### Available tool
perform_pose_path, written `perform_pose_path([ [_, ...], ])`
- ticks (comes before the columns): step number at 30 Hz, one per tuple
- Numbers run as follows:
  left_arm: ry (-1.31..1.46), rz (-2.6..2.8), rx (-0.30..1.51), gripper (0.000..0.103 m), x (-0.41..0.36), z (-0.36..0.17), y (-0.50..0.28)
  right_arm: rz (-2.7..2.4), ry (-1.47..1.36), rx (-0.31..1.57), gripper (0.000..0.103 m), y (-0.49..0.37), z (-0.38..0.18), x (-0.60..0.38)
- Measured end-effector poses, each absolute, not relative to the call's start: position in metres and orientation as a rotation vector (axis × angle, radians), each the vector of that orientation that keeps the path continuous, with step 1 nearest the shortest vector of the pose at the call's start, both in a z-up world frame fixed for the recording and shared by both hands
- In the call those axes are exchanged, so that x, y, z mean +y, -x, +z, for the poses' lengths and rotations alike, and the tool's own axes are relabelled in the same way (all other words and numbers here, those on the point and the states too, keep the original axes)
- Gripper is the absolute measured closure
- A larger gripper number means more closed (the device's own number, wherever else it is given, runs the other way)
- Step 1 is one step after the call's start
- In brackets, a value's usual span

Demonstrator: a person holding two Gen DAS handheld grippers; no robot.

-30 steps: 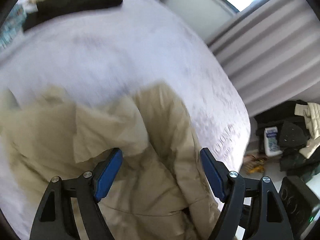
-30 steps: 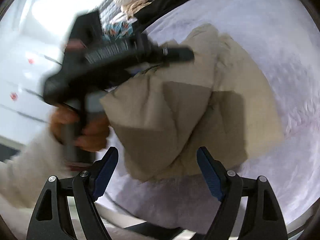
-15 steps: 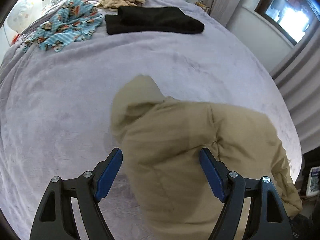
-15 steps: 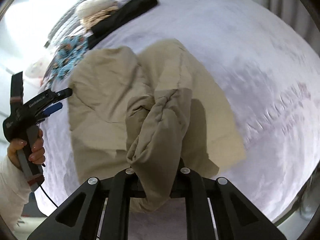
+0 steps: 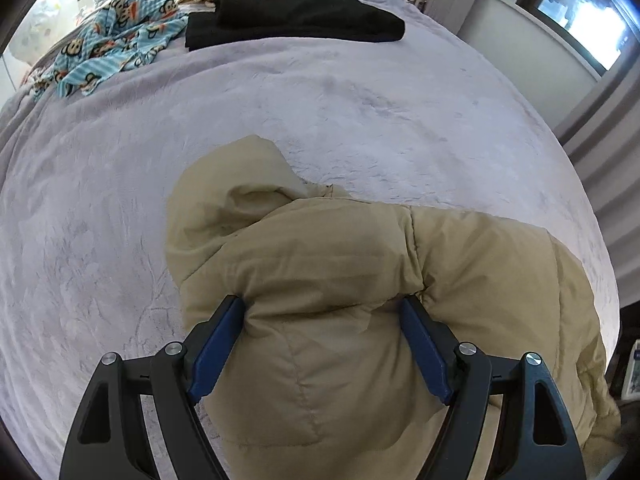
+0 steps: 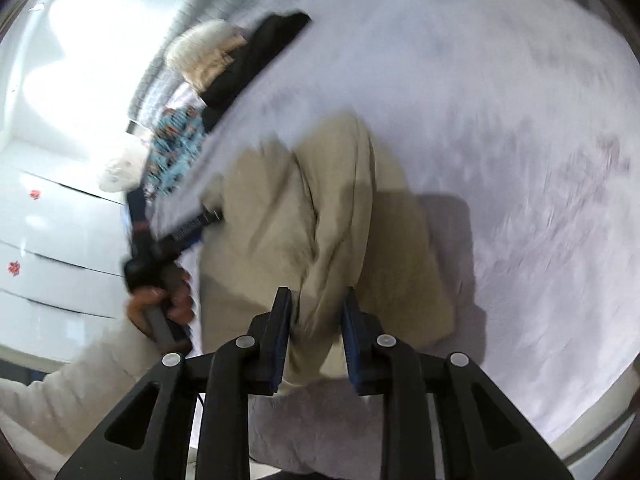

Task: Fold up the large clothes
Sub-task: 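Grasp the jacket hood area with the left tool while the right tool pinches the fold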

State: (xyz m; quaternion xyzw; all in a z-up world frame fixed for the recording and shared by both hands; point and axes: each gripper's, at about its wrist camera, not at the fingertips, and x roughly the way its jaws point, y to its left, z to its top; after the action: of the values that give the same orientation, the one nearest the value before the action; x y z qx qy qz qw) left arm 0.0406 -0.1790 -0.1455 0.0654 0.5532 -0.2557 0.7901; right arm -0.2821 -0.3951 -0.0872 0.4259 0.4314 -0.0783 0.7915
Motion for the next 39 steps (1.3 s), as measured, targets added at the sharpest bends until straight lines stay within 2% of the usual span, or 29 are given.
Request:
perform_pose_path([
  [3, -0.140, -0.534, 1.187, 0.023, -0.183, -0.148, -0.039, -0.151, -0.946, 0.905, 0.074, 0.263, -0.081, -0.423],
  [6, -0.141, -0.517, 1.189, 0.023, -0.188, -0.148, -0.036, -0.141, -0.965, 0.957, 0.075, 0.225, -0.103, -0.443],
  [7, -0.142, -0.511, 1.193, 0.023, -0.190, -0.148, -0.035, -0.131, -0.963, 0.994, 0.079, 0.210, -0.117, -0.447],
  [8, -0.141, -0.505, 1.197, 0.023, -0.192, -0.146, -0.034, -0.133, -0.949, 1.025, 0.089, 0.202, -0.126, -0.447],
  [11, -0.136, -0.506, 1.201, 0.023, -0.199, -0.143, -0.030, -0.167, -0.792, 1.145, 0.096, 0.187, -0.162, -0.445],
  [15, -0.178, -0.505, 1.180, 0.023, -0.213, -0.143, -0.022, -0.131, -0.719, 1.186, 0.098, 0.193, -0.198, -0.443],
  [18, -0.185, -0.490, 1.187, 0.023, -0.213, -0.147, -0.024, -0.130, -0.766, 1.173, 0.098, 0.198, -0.192, -0.454],
  [19, -0.177, -0.490, 1.193, 0.023, -0.211, -0.148, -0.026, -0.128, -0.776, 1.169, 0.093, 0.200, -0.187, -0.457],
  [21, -0.170, -0.489, 1.201, 0.023, -0.208, -0.150, -0.028, -0.101, -0.813, 1.130, 0.091, 0.205, -0.169, -0.466],
  [22, -0.169, -0.490, 1.202, 0.023, -0.208, -0.150, -0.028, -0.079, -0.833, 1.109, 0.085, 0.205, -0.162, -0.468],
  [24, -0.172, -0.488, 1.200, 0.023, -0.209, -0.150, -0.028, 0.008, -0.948, 1.053, 0.067, 0.203, -0.151, -0.479],
  [25, -0.176, -0.484, 1.198, 0.023, -0.209, -0.151, -0.028, 0.051, -1.007, 1.024, 0.049, 0.199, -0.148, -0.483],
  [26, -0.176, -0.481, 1.197, 0.023, -0.208, -0.151, -0.028, 0.083, -1.040, 1.003, 0.040, 0.197, -0.147, -0.486],
  [32, -0.146, -0.480, 1.199, 0.023, -0.200, -0.150, -0.031, 0.221, -1.267, 0.975, 0.040, 0.138, -0.181, -0.483],
  [33, -0.128, -0.475, 1.203, 0.023, -0.196, -0.150, -0.033, 0.227, -1.310, 0.993, 0.040, 0.128, -0.192, -0.481],
  [34, -0.106, -0.468, 1.210, 0.023, -0.192, -0.150, -0.036, 0.264, -1.377, 0.994, 0.062, 0.118, -0.204, -0.478],
  [35, -0.087, -0.464, 1.218, 0.023, -0.188, -0.150, -0.038, 0.292, -1.406, 0.987, 0.090, 0.116, -0.207, -0.476],
  [39, -0.036, -0.472, 1.236, 0.023, -0.185, -0.147, -0.039, 0.390, -1.330, 0.930, 0.095, 0.109, -0.178, -0.463],
])
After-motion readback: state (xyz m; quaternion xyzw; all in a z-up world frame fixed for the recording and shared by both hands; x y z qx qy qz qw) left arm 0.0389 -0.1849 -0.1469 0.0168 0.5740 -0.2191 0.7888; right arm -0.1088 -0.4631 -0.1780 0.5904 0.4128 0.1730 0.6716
